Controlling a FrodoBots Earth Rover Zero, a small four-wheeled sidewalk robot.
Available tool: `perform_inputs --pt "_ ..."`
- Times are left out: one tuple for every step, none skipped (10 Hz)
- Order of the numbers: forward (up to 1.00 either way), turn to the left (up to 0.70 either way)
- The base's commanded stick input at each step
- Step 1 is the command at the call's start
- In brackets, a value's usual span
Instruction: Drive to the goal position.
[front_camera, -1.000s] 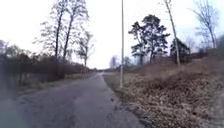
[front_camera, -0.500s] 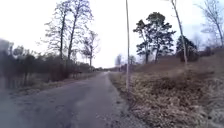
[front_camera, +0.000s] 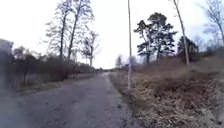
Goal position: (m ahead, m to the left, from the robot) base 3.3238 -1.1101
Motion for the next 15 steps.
perform_inputs --pt "0.5 0.01" --pt "0.5 0.01" --pt "0.5 0.02" --pt "0.5 0.38" --pt "0.5 0.51" --pt "0.5 0.44" --pt "0.5 0.24" --pt "0.5 0.04" --pt "0.5 0.01" --pt "0.5 0.01" --pt "0.5 0.01" --pt "0.5 0.01" --pt "0.5 0.01" --pt "0.5 0.01" --pt "0.5 0.01"
